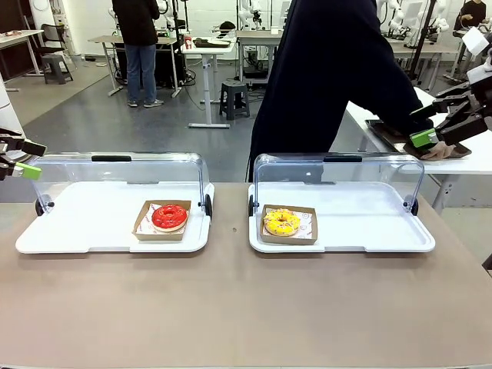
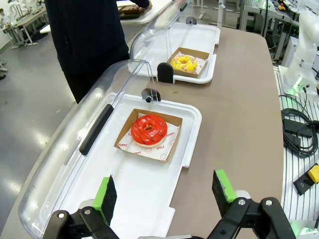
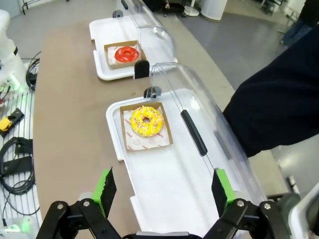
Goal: Provide the desired donut to the person.
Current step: Place the picked Paper togo box onto the Handle tray extended by the person.
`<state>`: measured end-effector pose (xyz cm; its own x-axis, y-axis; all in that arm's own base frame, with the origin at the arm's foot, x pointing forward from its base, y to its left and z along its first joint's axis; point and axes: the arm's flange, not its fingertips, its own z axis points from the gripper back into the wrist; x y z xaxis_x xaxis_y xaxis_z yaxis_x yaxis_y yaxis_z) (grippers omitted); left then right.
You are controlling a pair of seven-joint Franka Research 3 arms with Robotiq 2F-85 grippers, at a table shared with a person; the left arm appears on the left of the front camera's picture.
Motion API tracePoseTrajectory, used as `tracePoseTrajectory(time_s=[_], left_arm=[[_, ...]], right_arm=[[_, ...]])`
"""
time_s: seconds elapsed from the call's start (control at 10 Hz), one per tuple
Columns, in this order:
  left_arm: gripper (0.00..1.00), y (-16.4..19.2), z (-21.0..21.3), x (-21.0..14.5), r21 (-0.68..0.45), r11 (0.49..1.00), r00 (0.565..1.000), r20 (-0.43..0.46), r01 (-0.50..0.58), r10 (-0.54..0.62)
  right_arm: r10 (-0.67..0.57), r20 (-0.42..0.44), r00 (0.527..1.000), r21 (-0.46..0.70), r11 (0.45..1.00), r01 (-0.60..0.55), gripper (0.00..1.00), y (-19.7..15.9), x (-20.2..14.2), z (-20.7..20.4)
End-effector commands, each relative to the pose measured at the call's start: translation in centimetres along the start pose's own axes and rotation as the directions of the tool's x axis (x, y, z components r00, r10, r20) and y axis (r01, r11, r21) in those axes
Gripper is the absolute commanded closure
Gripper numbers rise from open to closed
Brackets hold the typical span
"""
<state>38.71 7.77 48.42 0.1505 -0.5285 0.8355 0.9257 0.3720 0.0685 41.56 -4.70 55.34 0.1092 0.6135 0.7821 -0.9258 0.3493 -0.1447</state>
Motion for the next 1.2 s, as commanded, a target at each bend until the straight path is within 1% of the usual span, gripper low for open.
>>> tracePoseTrajectory(time_s=[0.0,1.1], left_arm=[[0.00,-0.06,0.03,-0.04,-0.001,1.000,1.000,0.007,0.000,0.000],[0.00,-0.06,0.03,-0.04,-0.001,1.000,1.000,0.007,0.000,0.000]], right_arm=[[-0.003,0.008,1.000,0.007,1.000,0.003,0.00,0.03,-0.20,0.10],[-0.003,0.008,1.000,0.007,1.000,0.003,0.00,0.03,-0.20,0.10]])
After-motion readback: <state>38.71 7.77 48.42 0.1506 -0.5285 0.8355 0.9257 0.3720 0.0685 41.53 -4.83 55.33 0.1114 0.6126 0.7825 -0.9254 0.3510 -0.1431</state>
